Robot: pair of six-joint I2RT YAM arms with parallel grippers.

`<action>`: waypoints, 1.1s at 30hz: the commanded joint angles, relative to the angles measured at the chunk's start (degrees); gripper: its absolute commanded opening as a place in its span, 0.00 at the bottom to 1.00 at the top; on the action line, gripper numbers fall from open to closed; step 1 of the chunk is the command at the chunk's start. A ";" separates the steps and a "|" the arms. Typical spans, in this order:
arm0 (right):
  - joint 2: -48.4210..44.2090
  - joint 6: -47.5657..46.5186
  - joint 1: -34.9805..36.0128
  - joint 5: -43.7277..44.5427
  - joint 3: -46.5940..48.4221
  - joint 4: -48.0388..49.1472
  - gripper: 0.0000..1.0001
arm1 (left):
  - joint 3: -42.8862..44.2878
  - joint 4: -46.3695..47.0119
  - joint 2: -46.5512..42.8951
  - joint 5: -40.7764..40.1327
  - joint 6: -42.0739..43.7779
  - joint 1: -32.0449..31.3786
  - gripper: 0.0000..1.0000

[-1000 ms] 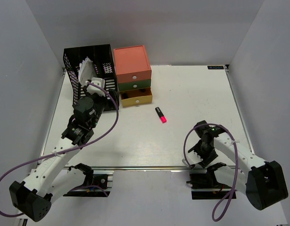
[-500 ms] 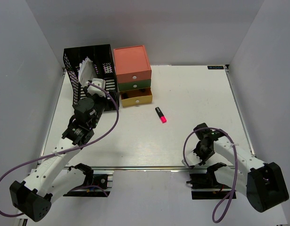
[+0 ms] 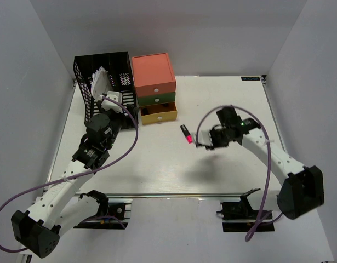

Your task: Organize the desk

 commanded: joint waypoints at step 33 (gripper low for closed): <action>47.62 25.92 16.36 15.70 40.89 55.28 0.00 | -2.31 3.61 1.71 -2.49 4.07 0.08 0.90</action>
